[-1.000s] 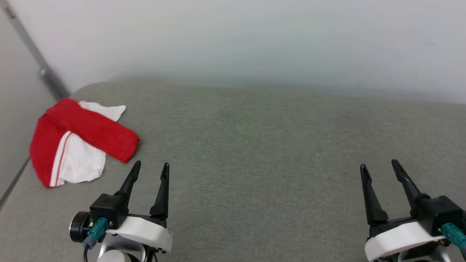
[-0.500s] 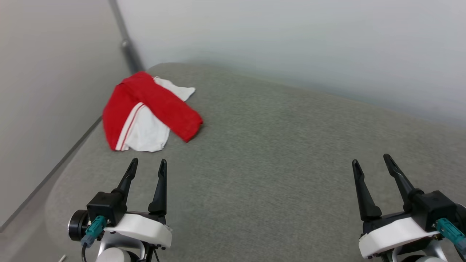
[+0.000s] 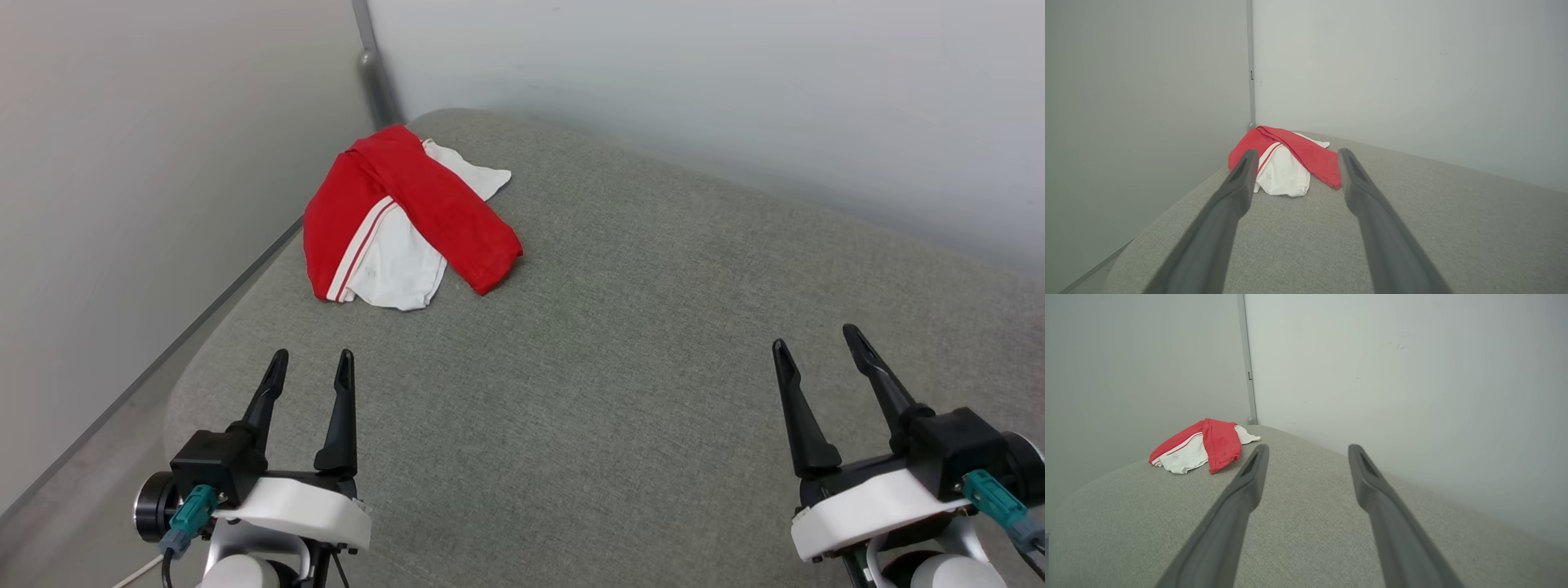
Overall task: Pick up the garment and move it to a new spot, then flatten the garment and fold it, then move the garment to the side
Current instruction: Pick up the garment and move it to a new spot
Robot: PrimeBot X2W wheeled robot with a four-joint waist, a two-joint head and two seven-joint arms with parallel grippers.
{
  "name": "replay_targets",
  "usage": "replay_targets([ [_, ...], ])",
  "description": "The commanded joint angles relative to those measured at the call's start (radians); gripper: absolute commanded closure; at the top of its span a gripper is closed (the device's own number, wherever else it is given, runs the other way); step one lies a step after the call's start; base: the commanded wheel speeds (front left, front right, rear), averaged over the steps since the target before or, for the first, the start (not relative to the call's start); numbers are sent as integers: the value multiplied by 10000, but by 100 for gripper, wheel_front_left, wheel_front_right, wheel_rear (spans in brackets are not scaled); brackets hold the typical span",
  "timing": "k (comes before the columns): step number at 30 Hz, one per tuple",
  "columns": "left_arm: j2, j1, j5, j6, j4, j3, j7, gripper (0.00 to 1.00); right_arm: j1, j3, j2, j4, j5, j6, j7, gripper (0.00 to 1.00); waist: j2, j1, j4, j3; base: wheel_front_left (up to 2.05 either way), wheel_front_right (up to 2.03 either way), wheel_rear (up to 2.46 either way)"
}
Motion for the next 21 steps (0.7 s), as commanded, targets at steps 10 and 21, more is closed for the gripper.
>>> replay_targets([
  [10,-37,-721,-192,5,239,217,-22,0,-406,-73,-2,-332,-213,-3,280,0,0,0,-76,690,0,0,0],
  [21,486,-4080,-856,4,3332,948,263,0,-1460,35,-180,-1157,-1163,-3,1134,0,0,0,-858,2911,0,0,0],
])
